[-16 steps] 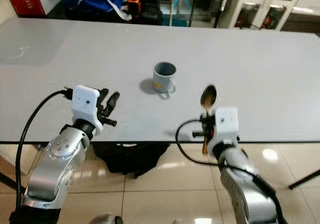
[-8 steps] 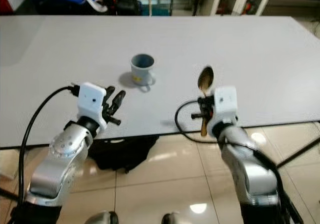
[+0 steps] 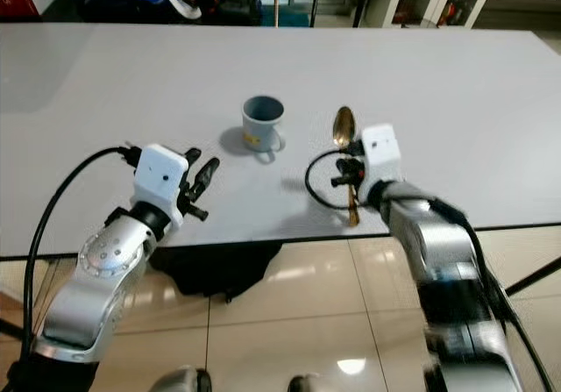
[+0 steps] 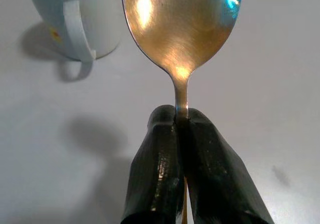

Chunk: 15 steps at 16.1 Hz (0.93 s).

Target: Setting the table

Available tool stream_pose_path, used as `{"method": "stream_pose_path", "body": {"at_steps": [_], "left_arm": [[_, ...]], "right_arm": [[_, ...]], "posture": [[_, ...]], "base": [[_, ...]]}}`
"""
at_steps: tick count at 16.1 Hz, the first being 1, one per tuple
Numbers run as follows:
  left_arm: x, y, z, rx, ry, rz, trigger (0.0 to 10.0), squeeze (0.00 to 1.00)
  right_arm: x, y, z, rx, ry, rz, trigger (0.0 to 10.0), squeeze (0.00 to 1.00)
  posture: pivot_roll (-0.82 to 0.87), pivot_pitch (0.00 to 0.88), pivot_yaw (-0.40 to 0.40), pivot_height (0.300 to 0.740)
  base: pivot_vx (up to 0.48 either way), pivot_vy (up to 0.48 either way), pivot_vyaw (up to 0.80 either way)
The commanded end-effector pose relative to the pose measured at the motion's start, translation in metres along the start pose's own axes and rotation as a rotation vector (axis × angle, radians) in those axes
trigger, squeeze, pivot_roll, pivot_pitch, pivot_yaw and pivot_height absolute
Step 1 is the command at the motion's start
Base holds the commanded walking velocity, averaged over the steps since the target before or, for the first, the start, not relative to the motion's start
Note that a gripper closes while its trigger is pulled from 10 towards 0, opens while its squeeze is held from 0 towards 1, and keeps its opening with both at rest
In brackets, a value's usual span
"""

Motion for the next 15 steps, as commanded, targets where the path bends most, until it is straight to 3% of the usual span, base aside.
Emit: {"method": "stream_pose_path", "body": {"at_steps": [1, 5, 6, 9, 15], "left_arm": [[0.003, 0.005, 0.0, -0.025, 0.01, 0.007, 10.0, 0.0], [0.004, 0.012, 0.0, -0.068, 0.011, 0.0, 10.0, 0.0], [0.004, 0.013, -0.001, -0.075, 0.007, 0.005, 10.0, 0.0], [0.001, 0.012, -0.002, -0.067, -0.014, 0.014, 10.0, 0.0], [0.002, 0.008, 0.0, -0.031, -0.025, 0.009, 10.0, 0.0]], "right_arm": [[-0.002, 0.008, 0.001, -0.014, -0.034, 0.008, 10.0, 0.0], [-0.003, 0.005, 0.024, 0.005, -0.144, -0.017, 10.0, 0.0], [-0.001, 0.006, 0.029, -0.011, -0.14, -0.023, 10.0, 0.0], [0.006, 0.004, 0.043, -0.06, -0.098, 0.089, 10.0, 0.0], [0.008, -0.001, 0.055, -0.094, -0.052, 0.141, 10.0, 0.0]], "posture": [[-0.02, 0.078, -0.029, 0.74], [-0.02, 0.08, -0.036, 0.74], [-0.02, 0.082, -0.037, 0.74], [-0.02, 0.085, -0.032, 0.74], [-0.02, 0.118, -0.03, 0.74]], "base": [[0.0, 0.0, 0.0], [0.0, 0.0, 0.0], [0.0, 0.0, 0.0], [0.0, 0.0, 0.0], [0.0, 0.0, 0.0]]}}
Point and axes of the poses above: a point about 5 cm out from each wrist's last joint towards the gripper, its own z axis pointing out of the wrist towards the gripper, its own x axis along the axis of the wrist's last joint, y = z × x, the point moved 1 cm from there along z, pointing out of the wrist towards the gripper, and after that the axes turned 10 degrees about z, right-handed, at the moved point
